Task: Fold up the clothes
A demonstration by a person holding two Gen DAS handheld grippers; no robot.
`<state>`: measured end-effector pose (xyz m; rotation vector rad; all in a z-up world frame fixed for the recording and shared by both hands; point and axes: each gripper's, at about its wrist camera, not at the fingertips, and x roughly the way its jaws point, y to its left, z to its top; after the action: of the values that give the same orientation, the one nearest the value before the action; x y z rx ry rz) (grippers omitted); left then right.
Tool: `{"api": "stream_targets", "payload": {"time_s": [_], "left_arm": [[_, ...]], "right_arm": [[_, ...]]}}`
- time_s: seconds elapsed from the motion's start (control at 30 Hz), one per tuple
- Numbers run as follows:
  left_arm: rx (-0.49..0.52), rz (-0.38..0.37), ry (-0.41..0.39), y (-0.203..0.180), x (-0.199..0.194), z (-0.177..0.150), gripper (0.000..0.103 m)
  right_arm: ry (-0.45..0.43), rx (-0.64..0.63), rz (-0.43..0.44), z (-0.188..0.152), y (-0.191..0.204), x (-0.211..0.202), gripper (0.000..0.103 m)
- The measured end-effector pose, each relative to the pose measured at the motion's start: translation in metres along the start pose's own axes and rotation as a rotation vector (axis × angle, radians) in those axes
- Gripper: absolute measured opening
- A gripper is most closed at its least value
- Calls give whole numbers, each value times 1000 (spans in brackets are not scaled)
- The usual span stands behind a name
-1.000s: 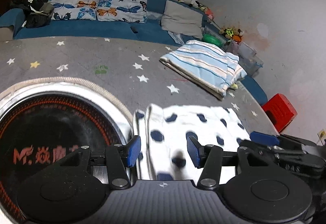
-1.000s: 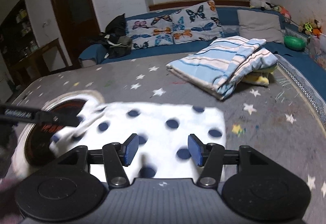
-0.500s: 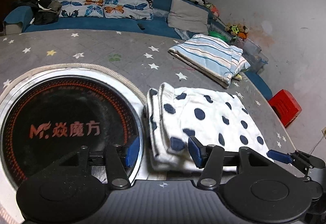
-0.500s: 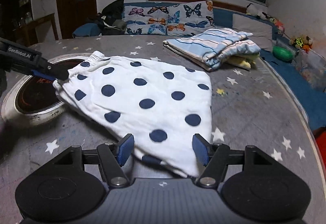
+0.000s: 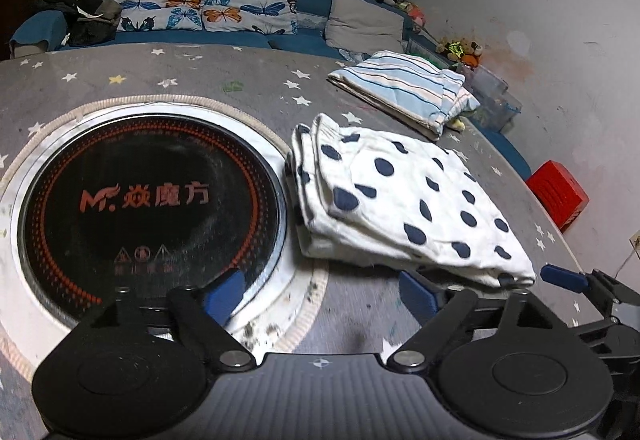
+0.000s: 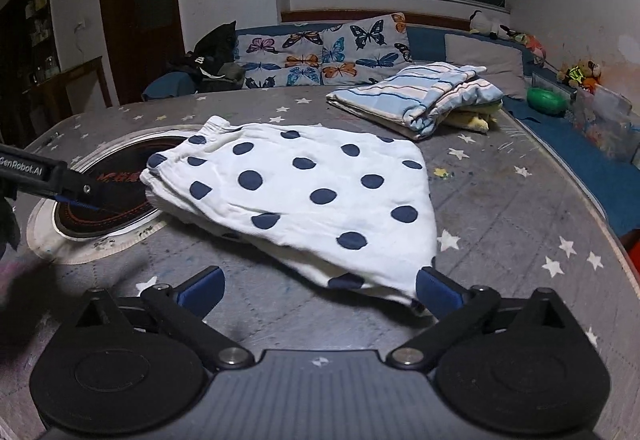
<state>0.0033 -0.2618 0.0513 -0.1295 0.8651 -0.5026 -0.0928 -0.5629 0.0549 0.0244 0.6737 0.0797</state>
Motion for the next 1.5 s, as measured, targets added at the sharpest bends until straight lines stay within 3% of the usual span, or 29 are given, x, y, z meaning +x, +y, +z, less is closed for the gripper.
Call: {"api": "stream_targets", "payload": {"time_s": [0.13, 0.9, 1.1, 1.5], "left_arm": [[18, 11, -10, -2, -5, -10, 103], [22, -33, 12, -4, -15, -43, 103], [8, -60, 7, -2, -17, -47, 103], [41, -40, 37, -11, -12, -52, 103]], "right_arm": [[1, 19, -13, -3, 5, -2, 103], [82, 71, -71, -32, 19, 0, 103], [90, 63, -85, -35, 23, 2, 103], [71, 35, -100, -40, 27, 2, 103]]}}
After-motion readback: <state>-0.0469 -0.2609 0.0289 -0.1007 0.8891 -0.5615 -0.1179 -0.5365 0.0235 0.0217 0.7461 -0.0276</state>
